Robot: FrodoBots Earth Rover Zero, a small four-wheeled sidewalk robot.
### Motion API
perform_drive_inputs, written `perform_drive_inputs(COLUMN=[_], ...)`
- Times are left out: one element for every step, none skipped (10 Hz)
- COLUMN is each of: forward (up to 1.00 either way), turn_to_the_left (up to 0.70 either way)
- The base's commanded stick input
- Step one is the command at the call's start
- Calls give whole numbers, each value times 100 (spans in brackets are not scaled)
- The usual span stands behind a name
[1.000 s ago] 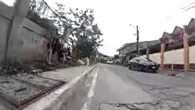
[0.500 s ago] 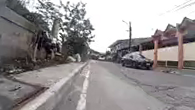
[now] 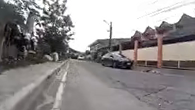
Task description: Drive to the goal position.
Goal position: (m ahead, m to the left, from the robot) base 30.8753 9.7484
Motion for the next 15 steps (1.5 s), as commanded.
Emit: perform_drive_inputs(forward=[100,100,100,100,100,100,100,100,100,100,100,100,100,100,100], turn_to_the_left=[0,14,40,40,32,13,6,0,1,2,1,0,0,0,0])
